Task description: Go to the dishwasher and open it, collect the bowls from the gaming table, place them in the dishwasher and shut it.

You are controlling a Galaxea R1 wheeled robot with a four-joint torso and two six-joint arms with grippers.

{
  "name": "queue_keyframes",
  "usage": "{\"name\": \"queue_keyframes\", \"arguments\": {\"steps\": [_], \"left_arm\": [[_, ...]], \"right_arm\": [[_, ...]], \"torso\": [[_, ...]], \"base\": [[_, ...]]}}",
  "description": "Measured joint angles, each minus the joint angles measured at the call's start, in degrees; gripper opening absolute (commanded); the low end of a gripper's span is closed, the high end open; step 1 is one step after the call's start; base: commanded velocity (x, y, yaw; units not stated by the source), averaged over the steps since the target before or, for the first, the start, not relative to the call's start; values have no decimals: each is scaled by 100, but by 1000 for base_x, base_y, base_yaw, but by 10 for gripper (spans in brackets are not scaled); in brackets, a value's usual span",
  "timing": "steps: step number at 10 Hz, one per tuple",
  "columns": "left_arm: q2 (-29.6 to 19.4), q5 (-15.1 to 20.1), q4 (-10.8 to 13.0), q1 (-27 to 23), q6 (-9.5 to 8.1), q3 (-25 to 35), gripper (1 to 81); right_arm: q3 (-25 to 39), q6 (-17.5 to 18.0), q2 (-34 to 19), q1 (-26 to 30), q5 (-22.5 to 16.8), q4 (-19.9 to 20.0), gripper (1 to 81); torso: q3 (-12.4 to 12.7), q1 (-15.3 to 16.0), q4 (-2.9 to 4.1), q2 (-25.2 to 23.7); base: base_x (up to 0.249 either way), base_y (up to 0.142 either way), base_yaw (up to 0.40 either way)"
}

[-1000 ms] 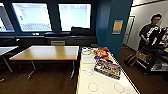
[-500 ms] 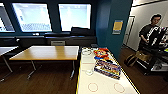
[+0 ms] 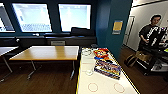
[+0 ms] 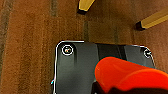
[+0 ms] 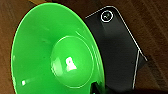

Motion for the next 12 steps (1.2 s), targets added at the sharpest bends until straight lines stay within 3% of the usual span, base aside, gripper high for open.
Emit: {"name": "queue_keyframes", "arguments": {"steps": [12], "left_arm": [[245,29,255,54,11,0,10]], "right_arm": [[-835,22,610,-15,37,-268,10]], "torso": [[5,-7,0,-9]], "base": [[-85,0,0]]}}
